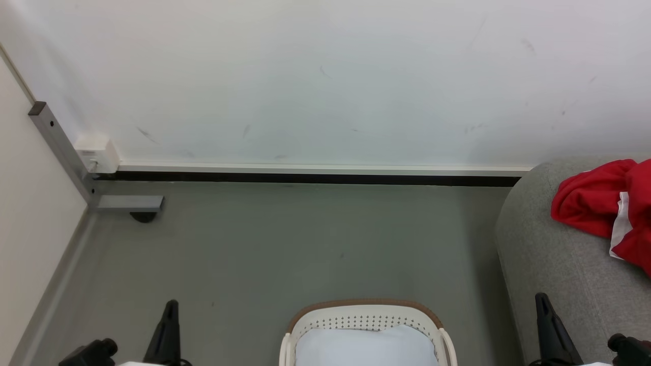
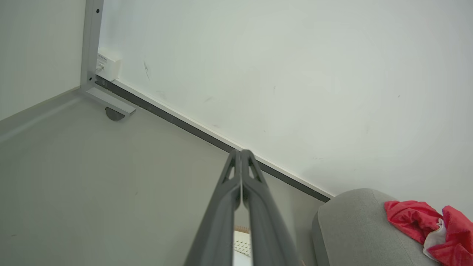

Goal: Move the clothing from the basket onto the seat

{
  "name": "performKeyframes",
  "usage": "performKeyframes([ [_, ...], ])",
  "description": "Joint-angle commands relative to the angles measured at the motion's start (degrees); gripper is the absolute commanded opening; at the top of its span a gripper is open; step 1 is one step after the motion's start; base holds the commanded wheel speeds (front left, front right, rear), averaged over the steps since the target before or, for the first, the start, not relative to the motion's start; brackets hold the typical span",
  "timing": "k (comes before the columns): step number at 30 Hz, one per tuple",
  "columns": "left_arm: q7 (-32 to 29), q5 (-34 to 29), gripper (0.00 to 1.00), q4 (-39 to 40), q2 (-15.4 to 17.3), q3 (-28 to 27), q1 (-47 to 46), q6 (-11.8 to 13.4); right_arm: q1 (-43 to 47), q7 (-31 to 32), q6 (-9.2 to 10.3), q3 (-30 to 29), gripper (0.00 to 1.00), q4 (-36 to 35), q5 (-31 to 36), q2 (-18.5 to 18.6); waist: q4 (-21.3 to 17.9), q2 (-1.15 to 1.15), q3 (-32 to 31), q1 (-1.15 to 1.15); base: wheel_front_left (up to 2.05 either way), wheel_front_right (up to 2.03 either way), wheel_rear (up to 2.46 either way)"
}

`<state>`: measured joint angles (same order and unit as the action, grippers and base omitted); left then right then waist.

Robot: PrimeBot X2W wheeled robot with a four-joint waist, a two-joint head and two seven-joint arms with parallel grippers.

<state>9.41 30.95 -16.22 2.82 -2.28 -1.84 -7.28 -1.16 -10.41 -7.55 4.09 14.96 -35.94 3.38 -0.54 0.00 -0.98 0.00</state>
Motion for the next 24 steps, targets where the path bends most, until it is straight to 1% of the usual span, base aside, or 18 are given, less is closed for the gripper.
performKeyframes([
  [1,-0.4,2.6,0.00,1.0,0.3,-0.4,-1.5,-0.1,-1.8,0.4,0.02,-0.4,0.00,-0.8,-2.2,0.4,0.0,0.00,0.0,0.00,0.00,0.00,0.00],
  [8,-2.3,9.6,0.00,1.2,0.3,-0.9,-1.9,-0.1,-2.2,2.1,0.03,-1.2,0.00,-0.9,-9.0,0.7,0.0,0.00,0.1,0.00,0.00,0.00,0.00],
  [24,-5.5,21.8,0.00,1.5,0.3,-1.7,-2.6,-0.1,-3.0,5.0,0.04,-2.8,0.00,-1.0,-20.7,0.9,0.1,0.00,0.3,0.00,0.00,0.00,0.00],
])
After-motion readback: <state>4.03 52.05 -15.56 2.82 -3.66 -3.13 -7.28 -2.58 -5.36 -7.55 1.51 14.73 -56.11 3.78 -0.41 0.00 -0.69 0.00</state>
